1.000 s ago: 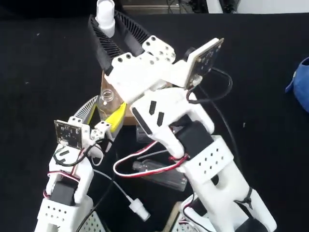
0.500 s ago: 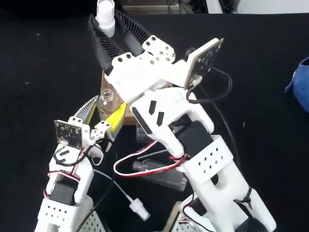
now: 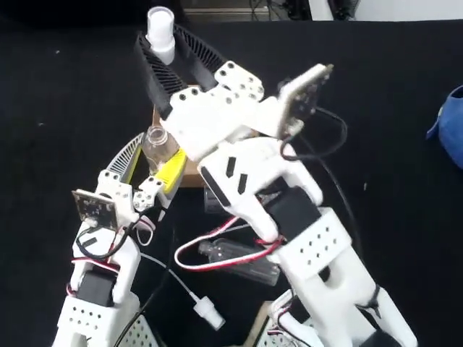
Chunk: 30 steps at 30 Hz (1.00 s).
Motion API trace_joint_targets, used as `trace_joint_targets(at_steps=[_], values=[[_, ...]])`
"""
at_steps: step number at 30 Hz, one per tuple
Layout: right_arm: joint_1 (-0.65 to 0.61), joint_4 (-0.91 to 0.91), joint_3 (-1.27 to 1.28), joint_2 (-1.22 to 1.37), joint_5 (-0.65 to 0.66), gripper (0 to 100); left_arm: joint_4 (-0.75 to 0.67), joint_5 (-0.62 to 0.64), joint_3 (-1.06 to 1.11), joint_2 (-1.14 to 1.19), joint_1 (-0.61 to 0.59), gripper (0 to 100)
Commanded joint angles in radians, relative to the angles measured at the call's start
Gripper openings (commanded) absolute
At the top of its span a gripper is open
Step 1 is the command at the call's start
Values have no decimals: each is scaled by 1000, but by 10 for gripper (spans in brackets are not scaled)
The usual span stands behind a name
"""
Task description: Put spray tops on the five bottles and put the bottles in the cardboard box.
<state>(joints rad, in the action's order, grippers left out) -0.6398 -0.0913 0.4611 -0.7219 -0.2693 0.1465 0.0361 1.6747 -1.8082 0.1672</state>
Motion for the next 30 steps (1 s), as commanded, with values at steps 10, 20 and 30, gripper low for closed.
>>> trace_joint_targets(at_steps=[10, 20, 30], values=[[-26, 26, -5, -56, -2, 15, -40, 3, 24, -17, 13, 30], [-35, 26, 59, -56, -2, 12, -38, -2, 24, -15, 15, 30], [-35, 25, 130, -58, -3, 12, -38, -2, 24, -15, 15, 30]])
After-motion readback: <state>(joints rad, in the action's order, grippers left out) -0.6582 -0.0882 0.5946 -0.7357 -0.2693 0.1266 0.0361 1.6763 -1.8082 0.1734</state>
